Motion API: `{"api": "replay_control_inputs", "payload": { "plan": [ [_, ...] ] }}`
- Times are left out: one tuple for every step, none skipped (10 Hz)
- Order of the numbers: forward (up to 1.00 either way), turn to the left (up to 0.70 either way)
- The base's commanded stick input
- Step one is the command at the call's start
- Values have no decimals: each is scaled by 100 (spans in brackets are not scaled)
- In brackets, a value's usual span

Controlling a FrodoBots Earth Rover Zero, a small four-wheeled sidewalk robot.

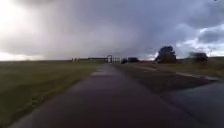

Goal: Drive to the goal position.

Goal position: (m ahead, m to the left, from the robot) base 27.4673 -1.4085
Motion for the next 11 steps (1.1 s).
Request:
{"api": "replay_control_inputs", "payload": {
  "plan": [
    [70, 0],
    [70, 0],
    [70, 0],
    [70, 0],
    [70, 0],
    [70, 0],
    [70, 0],
    [70, 0],
    [70, 0],
    [70, 0],
    [70, 0]
  ]
}}
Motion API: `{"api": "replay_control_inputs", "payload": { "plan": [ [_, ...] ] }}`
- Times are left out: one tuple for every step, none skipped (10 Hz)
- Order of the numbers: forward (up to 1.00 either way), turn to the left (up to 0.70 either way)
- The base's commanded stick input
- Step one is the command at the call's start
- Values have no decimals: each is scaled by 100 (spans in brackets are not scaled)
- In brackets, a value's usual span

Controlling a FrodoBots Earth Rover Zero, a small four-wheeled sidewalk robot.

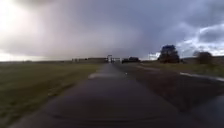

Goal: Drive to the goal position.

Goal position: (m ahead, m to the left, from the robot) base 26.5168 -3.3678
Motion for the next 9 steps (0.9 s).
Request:
{"api": "replay_control_inputs", "payload": {
  "plan": [
    [70, 0],
    [70, 0],
    [70, 0],
    [70, 0],
    [70, -3],
    [70, -13],
    [70, -14],
    [70, -13],
    [70, -8]
  ]
}}
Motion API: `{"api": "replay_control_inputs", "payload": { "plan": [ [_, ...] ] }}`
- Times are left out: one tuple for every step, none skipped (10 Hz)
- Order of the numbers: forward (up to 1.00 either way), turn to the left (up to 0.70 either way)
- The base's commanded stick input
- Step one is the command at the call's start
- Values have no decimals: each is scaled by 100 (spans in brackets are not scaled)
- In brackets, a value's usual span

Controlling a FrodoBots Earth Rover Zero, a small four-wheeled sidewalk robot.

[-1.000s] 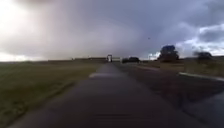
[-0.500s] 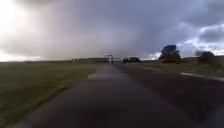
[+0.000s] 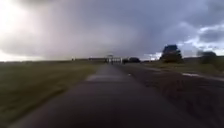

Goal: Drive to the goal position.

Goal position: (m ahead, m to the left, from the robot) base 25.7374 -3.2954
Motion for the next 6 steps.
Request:
{"api": "replay_control_inputs", "payload": {
  "plan": [
    [70, -3],
    [70, 0],
    [70, 0],
    [70, 0],
    [70, 0],
    [70, 0]
  ]
}}
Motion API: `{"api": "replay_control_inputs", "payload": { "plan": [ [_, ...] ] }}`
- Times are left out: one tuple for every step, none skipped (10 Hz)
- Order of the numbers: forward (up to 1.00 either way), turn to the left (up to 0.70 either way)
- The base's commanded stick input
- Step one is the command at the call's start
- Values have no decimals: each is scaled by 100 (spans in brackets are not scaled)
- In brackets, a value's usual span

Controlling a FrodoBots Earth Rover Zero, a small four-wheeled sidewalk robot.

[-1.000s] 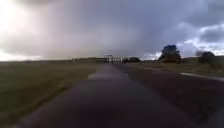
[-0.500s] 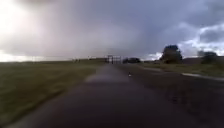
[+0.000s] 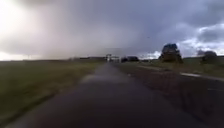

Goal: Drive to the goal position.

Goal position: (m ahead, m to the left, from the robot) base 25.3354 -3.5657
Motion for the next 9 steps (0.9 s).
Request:
{"api": "replay_control_inputs", "payload": {
  "plan": [
    [70, 0],
    [70, 0],
    [70, 0],
    [70, 0],
    [70, 0],
    [70, 0],
    [70, 0],
    [70, 0],
    [70, 0]
  ]
}}
